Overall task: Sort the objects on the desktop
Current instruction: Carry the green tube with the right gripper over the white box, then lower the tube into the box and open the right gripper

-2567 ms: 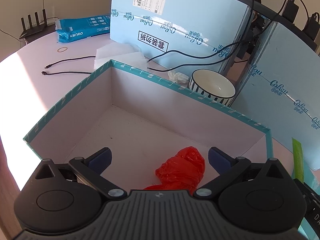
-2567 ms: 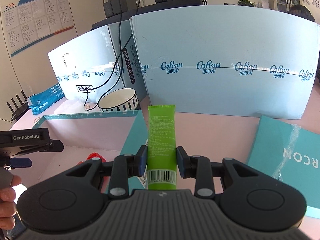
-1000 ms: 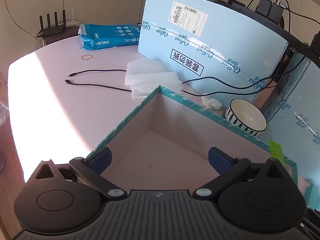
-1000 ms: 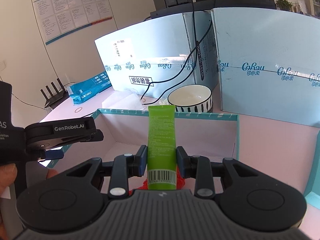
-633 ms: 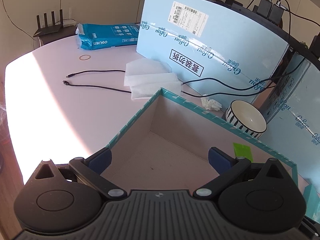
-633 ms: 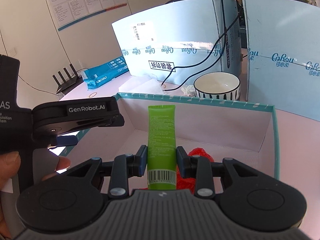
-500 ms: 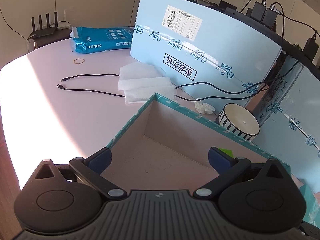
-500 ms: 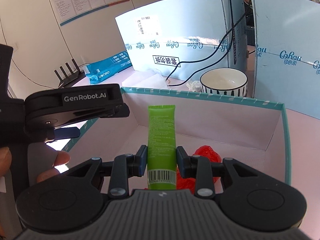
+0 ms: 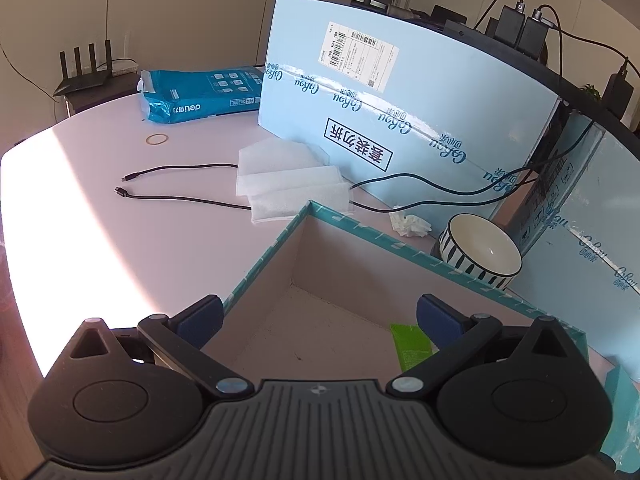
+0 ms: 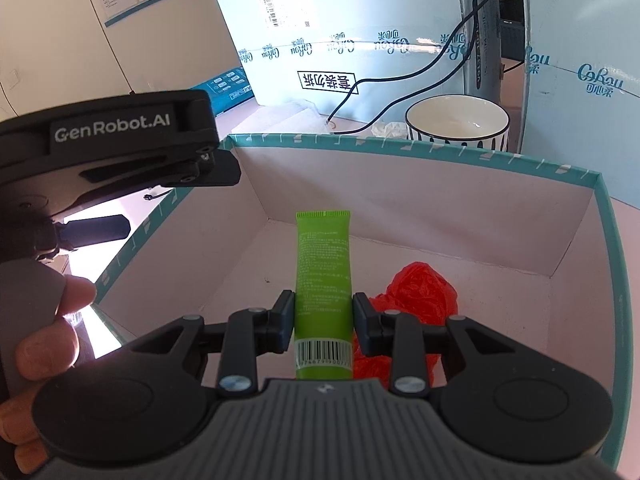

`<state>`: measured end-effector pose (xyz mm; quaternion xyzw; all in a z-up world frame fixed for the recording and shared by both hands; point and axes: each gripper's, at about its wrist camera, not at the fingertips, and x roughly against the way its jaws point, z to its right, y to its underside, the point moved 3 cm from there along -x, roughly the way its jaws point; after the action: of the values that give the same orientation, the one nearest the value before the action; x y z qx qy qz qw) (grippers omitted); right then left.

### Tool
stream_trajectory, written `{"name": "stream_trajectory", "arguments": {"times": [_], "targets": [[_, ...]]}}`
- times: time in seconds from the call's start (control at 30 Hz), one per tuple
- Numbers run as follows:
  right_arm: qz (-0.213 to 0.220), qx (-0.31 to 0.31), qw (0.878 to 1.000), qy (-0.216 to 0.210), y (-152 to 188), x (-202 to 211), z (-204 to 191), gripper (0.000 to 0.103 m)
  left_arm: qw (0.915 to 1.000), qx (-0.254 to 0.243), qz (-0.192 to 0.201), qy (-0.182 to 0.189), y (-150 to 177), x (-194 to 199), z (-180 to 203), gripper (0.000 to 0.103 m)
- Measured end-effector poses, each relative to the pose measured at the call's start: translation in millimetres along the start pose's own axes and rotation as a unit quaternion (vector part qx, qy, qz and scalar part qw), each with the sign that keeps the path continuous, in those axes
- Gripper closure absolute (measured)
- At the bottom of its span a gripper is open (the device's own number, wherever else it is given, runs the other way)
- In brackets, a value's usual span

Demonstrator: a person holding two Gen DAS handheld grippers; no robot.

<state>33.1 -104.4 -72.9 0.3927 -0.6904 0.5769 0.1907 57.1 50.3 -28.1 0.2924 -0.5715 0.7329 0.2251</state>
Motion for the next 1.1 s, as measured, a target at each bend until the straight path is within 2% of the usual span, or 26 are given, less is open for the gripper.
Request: {"name": "stream_trajectory", "arguments": {"times": [0.4,1.1], "targets": [[-0.017,-0.022,0.998,0.055,3,-4,15,0.068,0.9999,-0.001,-0.006,-0.015,1,-3,-3,0.000],[-0.006,-0.034,0.998,0.047,1,4,16,0.067,0.9997,-0.018,-0.011,-0.013,8,1,6,0.000]]}}
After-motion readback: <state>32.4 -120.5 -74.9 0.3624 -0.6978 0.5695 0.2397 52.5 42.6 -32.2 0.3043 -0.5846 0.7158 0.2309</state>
